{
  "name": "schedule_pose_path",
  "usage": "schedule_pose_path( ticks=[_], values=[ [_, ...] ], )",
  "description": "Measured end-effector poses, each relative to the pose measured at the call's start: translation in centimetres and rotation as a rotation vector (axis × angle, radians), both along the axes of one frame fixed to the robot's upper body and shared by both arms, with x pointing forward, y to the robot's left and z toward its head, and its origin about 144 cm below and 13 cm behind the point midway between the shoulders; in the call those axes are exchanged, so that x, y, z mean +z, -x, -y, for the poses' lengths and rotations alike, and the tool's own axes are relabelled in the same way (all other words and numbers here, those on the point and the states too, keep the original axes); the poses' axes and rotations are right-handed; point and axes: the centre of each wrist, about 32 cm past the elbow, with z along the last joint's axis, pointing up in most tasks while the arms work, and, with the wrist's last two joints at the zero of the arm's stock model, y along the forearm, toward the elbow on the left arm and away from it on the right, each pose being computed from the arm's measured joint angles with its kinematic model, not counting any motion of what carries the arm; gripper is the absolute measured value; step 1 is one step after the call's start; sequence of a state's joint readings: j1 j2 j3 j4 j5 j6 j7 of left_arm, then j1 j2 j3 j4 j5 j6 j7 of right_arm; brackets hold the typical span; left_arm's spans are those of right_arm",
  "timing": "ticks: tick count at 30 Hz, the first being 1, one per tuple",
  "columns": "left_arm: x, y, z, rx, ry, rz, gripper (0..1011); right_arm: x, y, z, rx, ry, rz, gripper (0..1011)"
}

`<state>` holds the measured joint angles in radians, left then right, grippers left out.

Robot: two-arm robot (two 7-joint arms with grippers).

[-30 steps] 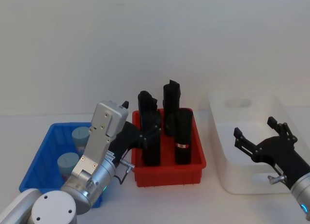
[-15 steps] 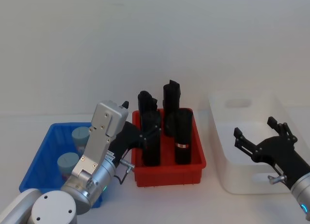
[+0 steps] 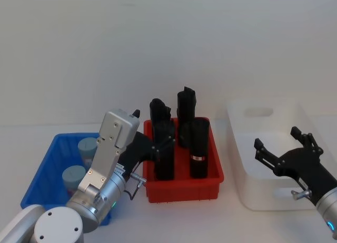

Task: Pick the cotton swabs from the blue box and place them into the white box.

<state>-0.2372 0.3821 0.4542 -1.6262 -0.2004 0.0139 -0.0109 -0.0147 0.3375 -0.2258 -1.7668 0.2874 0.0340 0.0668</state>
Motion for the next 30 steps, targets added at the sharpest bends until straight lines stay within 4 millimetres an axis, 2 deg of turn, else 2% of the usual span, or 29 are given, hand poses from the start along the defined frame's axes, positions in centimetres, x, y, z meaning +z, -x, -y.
schedule_pose_path(
  ticks=[13,21,30],
  values=[
    [0.0,0.0,0.0,0.000,0.000,0.000,1000,0.1,-1.1,-0.1,0.052,0.020,0.001,1002],
    [0.0,0.0,0.0,0.000,0.000,0.000,1000,0.5,-3.2,-0.4,0.138,0.048,-0.015,1002],
    [0.0,0.0,0.0,0.000,0.000,0.000,1000,1.0,-6.5,-0.9,0.254,0.098,-0.079,1002]
  ],
)
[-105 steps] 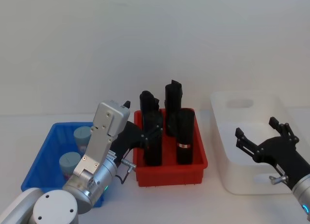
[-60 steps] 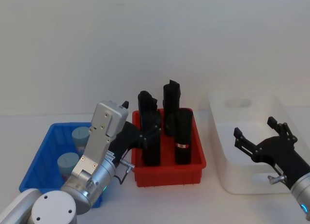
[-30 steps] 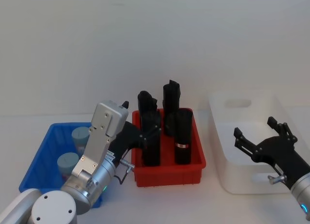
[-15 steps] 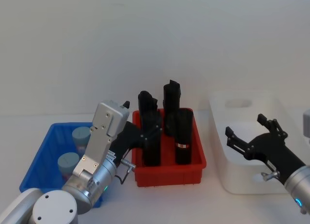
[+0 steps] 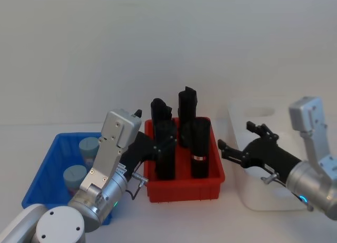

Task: Pick the cotton swabs from the blue box and place them into the white box.

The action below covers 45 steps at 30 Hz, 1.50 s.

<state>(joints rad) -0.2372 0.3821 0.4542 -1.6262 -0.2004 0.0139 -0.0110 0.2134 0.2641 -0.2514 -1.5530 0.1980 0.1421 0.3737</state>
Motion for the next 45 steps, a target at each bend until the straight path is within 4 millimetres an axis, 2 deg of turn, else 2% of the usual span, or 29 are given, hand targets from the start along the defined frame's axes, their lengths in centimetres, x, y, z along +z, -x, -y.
schedule_pose_path(
  ticks=[7,14,20,29,45],
  values=[
    [0.0,0.0,0.0,0.000,0.000,0.000,1000,0.2,-2.7,-1.1,0.054,0.050,-0.072,1002],
    [0.0,0.0,0.0,0.000,0.000,0.000,999,0.0,-5.5,-3.0,0.069,0.111,-0.127,1002],
    [0.0,0.0,0.0,0.000,0.000,0.000,1000,-0.2,-7.0,-4.4,0.070,0.141,-0.149,1002],
    [0.0,0.0,0.0,0.000,0.000,0.000,1000,-0.3,-8.3,-6.2,0.068,0.152,-0.163,1002],
    [0.0,0.0,0.0,0.000,0.000,0.000,1000,0.1,-9.1,-7.6,0.066,0.132,-0.169,1002]
  ],
)
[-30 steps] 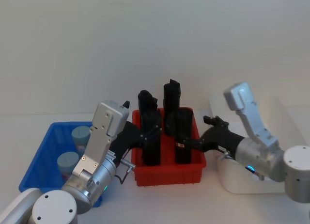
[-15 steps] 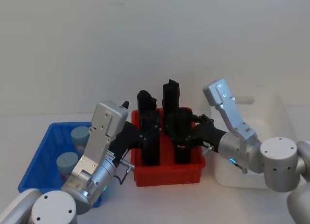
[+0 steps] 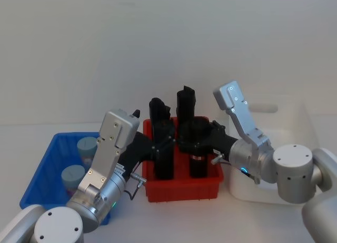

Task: Pick the cotton swabs from the blue box and place them into the white box.

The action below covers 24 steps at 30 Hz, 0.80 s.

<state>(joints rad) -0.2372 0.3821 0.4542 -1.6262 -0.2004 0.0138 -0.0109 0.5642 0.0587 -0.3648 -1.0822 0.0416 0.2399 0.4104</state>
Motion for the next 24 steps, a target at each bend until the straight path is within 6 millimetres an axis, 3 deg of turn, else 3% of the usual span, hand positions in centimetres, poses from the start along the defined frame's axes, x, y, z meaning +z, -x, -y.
schedule_pose_path(
  ticks=[7,18,24],
  values=[
    [0.00,0.00,0.00,0.000,0.000,0.000,1000,0.14,-0.08,-0.27,-0.002,-0.006,-0.002,882],
    [0.00,0.00,0.00,0.000,0.000,0.000,1000,0.27,-0.15,-0.50,-0.005,-0.012,-0.004,535],
    [0.00,0.00,0.00,0.000,0.000,0.000,1000,0.29,-0.16,-0.56,-0.005,-0.013,-0.004,486]
  ],
)
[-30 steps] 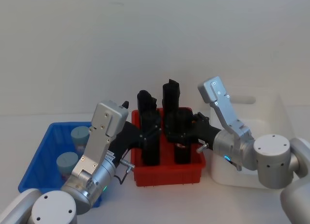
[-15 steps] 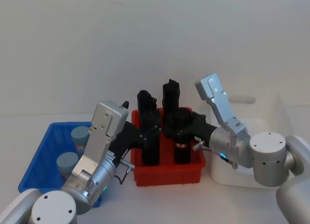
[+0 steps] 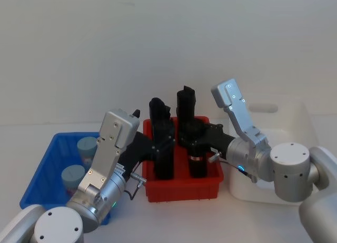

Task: Pick the cotton swabs from the blue box and place them into the white box.

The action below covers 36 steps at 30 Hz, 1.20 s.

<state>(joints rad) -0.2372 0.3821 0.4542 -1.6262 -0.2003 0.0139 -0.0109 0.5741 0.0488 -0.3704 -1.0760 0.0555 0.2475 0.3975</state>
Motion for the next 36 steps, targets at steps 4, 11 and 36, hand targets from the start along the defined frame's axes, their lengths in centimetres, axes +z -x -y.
schedule_pose_path(
  ticks=[4,11,36],
  values=[
    [0.0,0.0,0.0,0.000,0.000,0.000,1000,0.0,0.0,0.0,0.000,0.000,0.000,473],
    [0.0,0.0,0.0,0.000,0.000,0.000,1000,0.0,0.0,0.0,0.001,-0.008,0.006,464],
    [0.0,0.0,0.0,0.000,0.000,0.000,1000,4.6,0.4,2.6,-0.052,-0.226,0.285,464]
  ],
)
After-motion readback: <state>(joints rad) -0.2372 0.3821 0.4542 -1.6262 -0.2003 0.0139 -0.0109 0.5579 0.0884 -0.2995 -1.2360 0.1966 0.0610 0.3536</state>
